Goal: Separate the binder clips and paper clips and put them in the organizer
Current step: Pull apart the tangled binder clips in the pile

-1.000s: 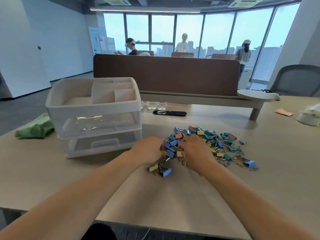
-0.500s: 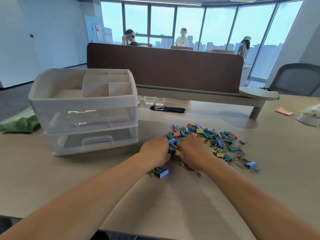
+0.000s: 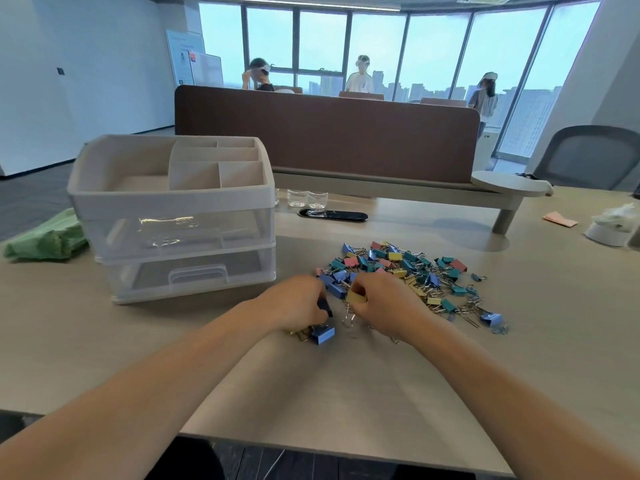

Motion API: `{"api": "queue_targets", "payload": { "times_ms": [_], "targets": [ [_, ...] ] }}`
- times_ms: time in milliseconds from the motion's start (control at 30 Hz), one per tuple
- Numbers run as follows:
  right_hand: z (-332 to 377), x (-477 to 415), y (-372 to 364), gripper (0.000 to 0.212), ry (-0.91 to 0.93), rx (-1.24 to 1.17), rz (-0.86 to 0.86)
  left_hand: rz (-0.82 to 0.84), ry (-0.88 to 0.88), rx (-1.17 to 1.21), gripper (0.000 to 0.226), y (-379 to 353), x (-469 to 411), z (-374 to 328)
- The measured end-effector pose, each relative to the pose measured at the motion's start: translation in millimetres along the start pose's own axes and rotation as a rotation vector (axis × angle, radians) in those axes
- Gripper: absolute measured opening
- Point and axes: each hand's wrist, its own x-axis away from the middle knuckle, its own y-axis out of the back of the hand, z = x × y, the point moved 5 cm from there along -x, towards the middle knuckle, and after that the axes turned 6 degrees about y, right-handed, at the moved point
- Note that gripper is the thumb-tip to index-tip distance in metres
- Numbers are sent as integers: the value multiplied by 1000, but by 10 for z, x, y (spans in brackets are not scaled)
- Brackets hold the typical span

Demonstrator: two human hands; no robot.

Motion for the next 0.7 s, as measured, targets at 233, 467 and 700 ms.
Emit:
{"api": "queue_targets", "payload": {
  "times_ms": [233, 467, 700],
  "targets": [
    [257, 118, -207, 25, 45, -1, 93, 67, -20, -38, 14, -8, 174, 157],
    [513, 69, -356, 20, 53, -86, 134, 106, -1, 0, 29, 30, 361, 297],
    [415, -19, -221, 22, -6, -82, -3, -10, 56, 17, 32, 96, 285, 378]
  ]
}}
